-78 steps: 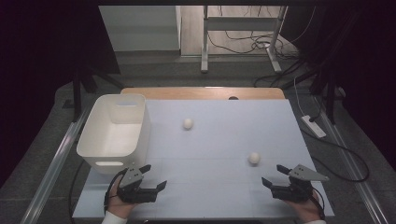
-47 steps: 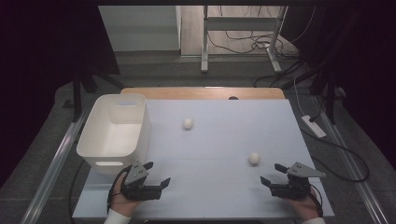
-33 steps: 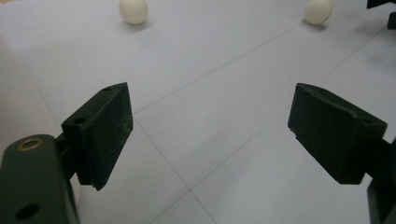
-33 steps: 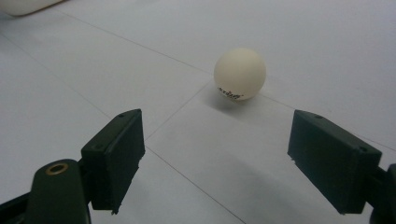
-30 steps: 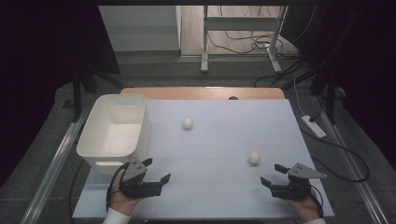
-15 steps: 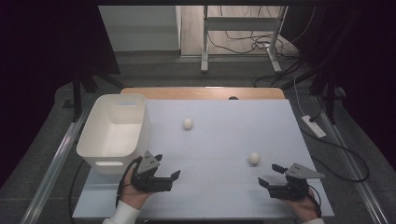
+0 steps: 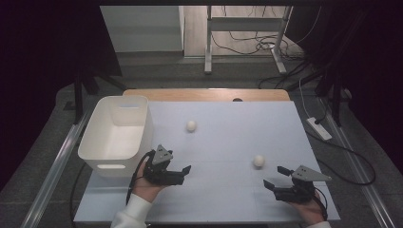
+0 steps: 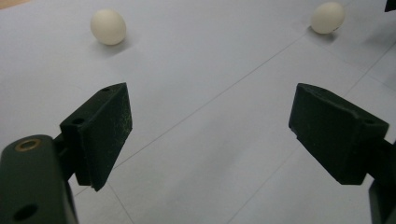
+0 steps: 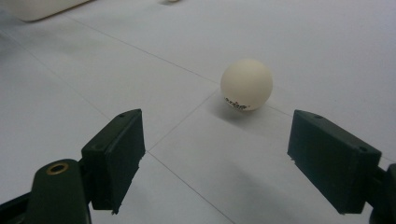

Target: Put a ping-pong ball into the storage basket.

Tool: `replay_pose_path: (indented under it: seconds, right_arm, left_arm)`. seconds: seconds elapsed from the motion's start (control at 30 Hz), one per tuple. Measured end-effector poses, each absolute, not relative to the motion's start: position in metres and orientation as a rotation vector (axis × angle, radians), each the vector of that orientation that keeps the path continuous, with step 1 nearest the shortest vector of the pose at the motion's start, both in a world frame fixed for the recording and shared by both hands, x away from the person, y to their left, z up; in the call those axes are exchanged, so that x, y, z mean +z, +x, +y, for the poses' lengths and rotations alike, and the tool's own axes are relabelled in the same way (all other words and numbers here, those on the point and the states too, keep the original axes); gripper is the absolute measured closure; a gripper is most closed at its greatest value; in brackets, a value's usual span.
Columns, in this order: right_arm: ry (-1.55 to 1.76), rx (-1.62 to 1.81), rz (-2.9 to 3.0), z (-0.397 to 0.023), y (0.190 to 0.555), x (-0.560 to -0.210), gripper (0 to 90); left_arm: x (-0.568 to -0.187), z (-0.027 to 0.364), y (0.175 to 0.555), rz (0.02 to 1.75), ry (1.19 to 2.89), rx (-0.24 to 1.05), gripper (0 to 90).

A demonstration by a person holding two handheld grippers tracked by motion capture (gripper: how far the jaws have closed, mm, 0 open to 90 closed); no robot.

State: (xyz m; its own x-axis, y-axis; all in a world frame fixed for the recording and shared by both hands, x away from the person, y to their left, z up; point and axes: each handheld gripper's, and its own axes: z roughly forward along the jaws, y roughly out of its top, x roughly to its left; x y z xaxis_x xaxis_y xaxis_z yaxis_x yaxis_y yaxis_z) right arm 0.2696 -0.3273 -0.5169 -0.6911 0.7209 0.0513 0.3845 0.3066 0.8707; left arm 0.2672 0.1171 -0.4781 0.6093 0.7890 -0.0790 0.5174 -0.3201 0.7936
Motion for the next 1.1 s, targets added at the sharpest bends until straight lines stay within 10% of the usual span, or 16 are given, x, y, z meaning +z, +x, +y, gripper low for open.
replay_pose_path:
  seconds: [1.1]
  right_arm:
    - [0.989, 1.332, 2.221, -0.324, 0.271, -0.516, 18.2]
  left_arm:
    - [-0.471, 0.108, 0.312, 1.03, 1.995, 0.359, 14.4]
